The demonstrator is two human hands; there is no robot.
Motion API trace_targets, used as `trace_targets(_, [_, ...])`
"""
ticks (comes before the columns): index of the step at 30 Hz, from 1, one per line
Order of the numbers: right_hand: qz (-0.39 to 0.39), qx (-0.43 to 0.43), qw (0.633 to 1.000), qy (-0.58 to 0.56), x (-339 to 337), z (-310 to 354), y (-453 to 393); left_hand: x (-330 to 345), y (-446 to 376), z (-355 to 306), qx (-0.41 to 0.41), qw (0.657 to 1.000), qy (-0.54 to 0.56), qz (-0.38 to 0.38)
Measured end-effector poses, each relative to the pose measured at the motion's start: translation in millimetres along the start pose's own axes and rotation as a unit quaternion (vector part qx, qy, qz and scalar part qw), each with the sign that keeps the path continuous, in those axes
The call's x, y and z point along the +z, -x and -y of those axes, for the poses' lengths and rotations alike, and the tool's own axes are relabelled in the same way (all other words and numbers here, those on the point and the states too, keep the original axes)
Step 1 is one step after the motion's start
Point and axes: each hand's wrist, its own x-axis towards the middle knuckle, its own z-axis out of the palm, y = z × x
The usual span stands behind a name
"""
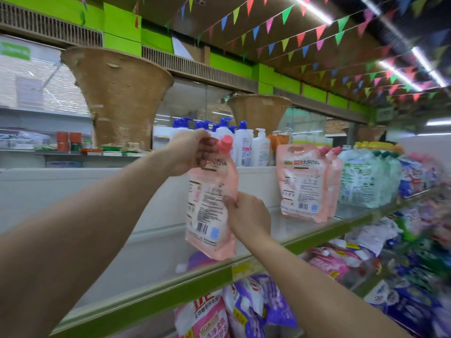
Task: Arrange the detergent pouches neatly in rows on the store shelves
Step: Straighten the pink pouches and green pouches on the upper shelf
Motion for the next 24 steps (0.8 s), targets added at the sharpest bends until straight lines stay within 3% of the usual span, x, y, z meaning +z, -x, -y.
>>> trace_targets(2, [0.008,0.051,0.995,-0.082,-1,-19,-4,2,-7,16,0.016,1.000,-0.021,-0.005])
trace_targets(5, [0.016,0.112,0.974,-0.194,-7,-34,-9,-14,-22,48,0.065,0.983,-0.128,-0.113])
trace_targets(7, [0.014,0.130,0.967,-0.220,-9,-39,-10,-28,-32,74,0.040,0.977,-0.130,-0.163])
trace_targets(11, [0.000,0.131,0.960,-0.248,0,-48,-14,-35,-44,121,-0.081,0.984,-0.126,-0.101])
trace_targets(14, [-0.002,0.111,0.958,-0.264,3,-52,-18,-31,-55,141,-0.118,0.985,-0.114,-0.047])
trace_targets(21, [0.003,0.109,0.956,-0.271,-2,-84,-43,-14,-73,154,-0.101,0.991,0.078,0.027])
trace_targets(24, [0.003,0.114,0.955,-0.272,-5,-108,-58,7,-83,151,-0.087,0.991,0.094,0.040])
